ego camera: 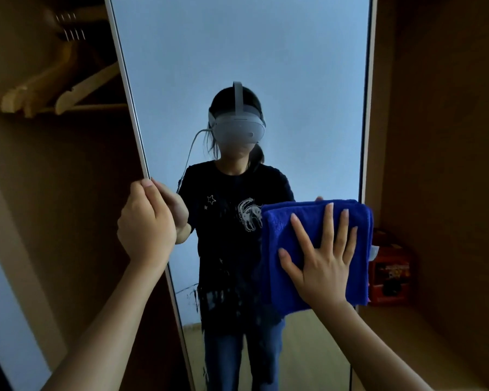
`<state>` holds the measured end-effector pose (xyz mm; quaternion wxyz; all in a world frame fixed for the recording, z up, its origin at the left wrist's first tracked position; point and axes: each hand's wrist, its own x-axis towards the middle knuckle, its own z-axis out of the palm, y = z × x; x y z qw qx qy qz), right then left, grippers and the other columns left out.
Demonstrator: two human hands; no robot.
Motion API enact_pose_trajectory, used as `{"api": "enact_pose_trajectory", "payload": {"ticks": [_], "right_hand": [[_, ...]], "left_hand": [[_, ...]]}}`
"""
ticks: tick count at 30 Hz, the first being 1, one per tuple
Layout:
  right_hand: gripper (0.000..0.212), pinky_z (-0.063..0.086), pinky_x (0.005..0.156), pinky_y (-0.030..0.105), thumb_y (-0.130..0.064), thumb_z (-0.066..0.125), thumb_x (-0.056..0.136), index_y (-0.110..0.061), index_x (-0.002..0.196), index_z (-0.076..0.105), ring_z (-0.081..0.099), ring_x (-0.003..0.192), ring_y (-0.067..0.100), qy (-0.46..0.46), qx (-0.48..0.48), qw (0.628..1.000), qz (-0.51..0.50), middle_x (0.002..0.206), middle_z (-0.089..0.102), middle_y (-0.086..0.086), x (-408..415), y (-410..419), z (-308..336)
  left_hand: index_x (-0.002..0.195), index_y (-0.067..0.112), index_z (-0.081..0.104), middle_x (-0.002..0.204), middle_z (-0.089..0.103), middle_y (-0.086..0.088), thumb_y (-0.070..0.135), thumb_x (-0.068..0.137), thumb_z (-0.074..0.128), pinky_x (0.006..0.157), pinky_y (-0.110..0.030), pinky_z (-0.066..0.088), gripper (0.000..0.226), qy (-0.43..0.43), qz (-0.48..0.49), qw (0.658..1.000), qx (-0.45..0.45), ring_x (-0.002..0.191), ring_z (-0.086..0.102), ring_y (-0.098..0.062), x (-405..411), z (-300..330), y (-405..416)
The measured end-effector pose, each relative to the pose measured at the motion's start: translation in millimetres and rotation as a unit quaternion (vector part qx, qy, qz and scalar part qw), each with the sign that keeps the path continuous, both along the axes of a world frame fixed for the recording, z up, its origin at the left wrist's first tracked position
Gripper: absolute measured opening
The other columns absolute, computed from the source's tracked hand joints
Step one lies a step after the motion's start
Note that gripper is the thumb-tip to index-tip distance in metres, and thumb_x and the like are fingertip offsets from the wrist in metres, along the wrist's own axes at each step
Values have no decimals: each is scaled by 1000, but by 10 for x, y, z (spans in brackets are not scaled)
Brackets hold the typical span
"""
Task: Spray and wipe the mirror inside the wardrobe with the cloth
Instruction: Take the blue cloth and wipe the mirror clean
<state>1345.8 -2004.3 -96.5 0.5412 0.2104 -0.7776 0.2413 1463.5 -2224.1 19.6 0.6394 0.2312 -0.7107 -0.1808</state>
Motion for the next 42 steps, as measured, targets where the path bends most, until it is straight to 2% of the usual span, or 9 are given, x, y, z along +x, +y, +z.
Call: {"api": "enact_pose_trajectory", "payload": {"ticks": [5,10,16,20,23,28,34,37,42], "right_hand": [[65,6,120,58,-64,40,92,-44,150,20,5,149,39,20,14,1000,5,162,7,12,-43,40,453],[62,5,120,55,-63,35,96,-40,152,25,9,148,42,39,-13,999,-18,161,15,17,-88,-37,878],[61,2,120,56,-62,34,97,-39,152,22,8,147,45,-4,-2,1000,-25,160,14,21,26,-134,107],[67,-4,119,56,-62,36,94,-41,152,11,-1,146,44,-68,36,997,-2,160,3,17,179,-199,-562],[69,-11,118,54,-62,35,94,-42,153,7,-8,147,43,-104,46,993,7,161,-4,15,248,-250,-637],[65,-9,117,55,-62,35,95,-42,153,11,-6,147,42,-76,60,995,25,162,0,15,315,-359,-68],[61,-1,119,57,-62,34,98,-37,153,25,6,148,43,-1,0,1000,10,162,13,18,416,-825,885],[61,-3,119,56,-62,34,98,-38,153,22,4,148,43,-3,10,1000,14,162,11,17,481,-948,670],[64,-11,119,51,-63,36,96,-46,152,10,-16,149,33,-20,103,994,42,163,-2,8,628,-1068,-277]], "left_hand": [[105,5,55,86,67,-14,31,105,26,61,-39,50,39,-30,-29,999,10,79,66,-35,53,-381,44],[104,8,56,77,59,2,33,106,25,57,-28,41,40,-40,-56,997,17,69,61,-19,88,-631,39],[102,3,59,76,56,4,27,106,29,51,-18,32,38,-41,-50,998,20,66,54,-12,114,-782,33],[96,3,59,74,56,3,26,105,31,51,-18,28,37,-37,-33,998,27,65,49,-11,87,-786,25],[95,4,60,72,54,3,27,105,31,49,-13,25,39,-38,-28,998,29,62,49,-9,71,-796,19],[96,6,59,71,55,6,29,105,29,49,-12,29,39,-40,-49,998,32,60,51,-7,77,-806,-4],[92,10,58,65,55,5,27,106,29,47,-15,37,37,-46,-90,995,10,54,54,-2,147,-808,-37],[99,10,59,74,60,6,29,106,28,53,-20,45,37,-52,-115,992,22,64,61,-8,177,-804,-58],[102,12,61,77,64,4,29,105,27,56,-26,47,37,-48,-152,986,50,69,65,-14,198,-756,-52]]}}
